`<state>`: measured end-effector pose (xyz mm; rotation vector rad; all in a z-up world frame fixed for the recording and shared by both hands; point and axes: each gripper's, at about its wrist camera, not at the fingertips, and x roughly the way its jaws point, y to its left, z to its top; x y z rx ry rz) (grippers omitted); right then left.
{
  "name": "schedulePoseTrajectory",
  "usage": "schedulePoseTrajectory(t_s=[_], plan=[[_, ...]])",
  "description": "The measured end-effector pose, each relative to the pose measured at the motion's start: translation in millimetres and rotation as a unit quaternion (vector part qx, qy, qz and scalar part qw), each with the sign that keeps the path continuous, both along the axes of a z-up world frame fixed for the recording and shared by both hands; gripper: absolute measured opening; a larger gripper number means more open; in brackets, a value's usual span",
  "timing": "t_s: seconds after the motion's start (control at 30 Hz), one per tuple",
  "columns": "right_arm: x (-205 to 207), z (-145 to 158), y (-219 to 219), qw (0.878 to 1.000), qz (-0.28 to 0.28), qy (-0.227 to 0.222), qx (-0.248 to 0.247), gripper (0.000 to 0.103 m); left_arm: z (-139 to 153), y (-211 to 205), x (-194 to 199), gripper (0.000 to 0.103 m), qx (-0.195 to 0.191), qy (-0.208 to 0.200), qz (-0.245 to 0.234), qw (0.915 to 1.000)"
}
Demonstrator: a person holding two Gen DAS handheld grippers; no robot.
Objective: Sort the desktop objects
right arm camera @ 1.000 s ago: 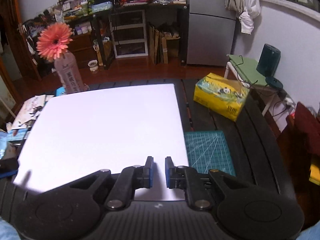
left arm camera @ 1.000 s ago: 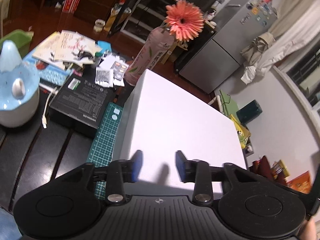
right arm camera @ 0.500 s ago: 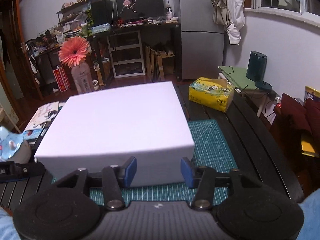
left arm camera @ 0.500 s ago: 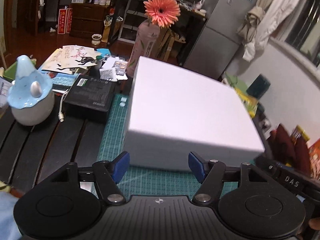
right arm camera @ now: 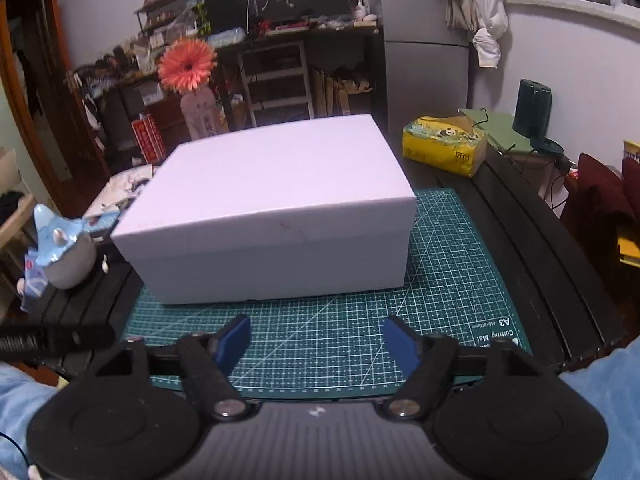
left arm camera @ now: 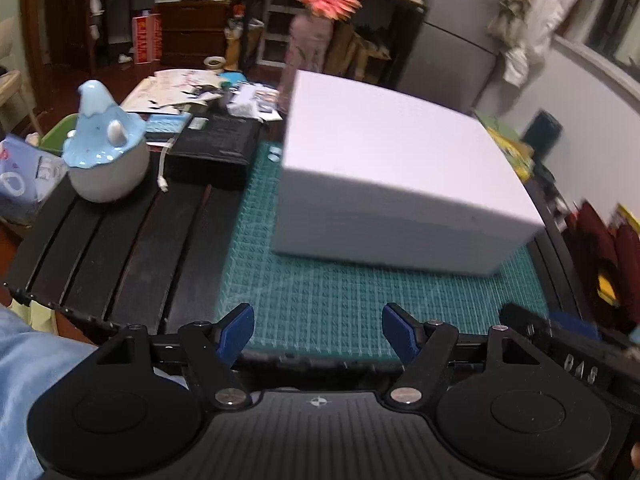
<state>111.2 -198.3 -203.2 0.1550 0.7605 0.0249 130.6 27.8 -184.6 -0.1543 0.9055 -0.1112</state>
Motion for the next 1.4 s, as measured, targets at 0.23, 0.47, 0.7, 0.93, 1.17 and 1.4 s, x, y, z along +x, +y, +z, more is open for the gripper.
schedulePoseTrajectory(t_s=[0.23, 0.47, 0.7, 0.93, 1.17, 1.4], plan=[[-25, 12, 10, 0.999, -0.002, -0.026, -0.027, 0.084, 8, -9, -17, 0.075, 0.022, -0.026, -0.01, 0.9994], [-34, 17, 5, 0.999, -0.031, -0.018, -0.007, 0.086, 13, -13, -36, 0.082, 0.019, -0.044, -0.023, 0.9986], [-48, 22, 10, 0.997, -0.031, -0.045, -0.045, 0.088, 22, -20, -47, 0.086, 0.022, -0.057, -0.028, 0.9977], [-45, 27, 1, 0.999, -0.045, -0.018, -0.02, 0.088, 28, -20, -52, 0.086, 0.034, -0.067, 0.004, 0.9972], [-43, 38, -1, 0.998, -0.042, -0.02, -0.03, 0.088, 41, -23, -54, 0.083, 0.062, -0.083, 0.0, 0.9946], [-36, 43, 10, 0.997, -0.002, 0.009, -0.071, 0.087, 60, -15, -64, 0.084, 0.094, -0.133, 0.022, 0.9865]])
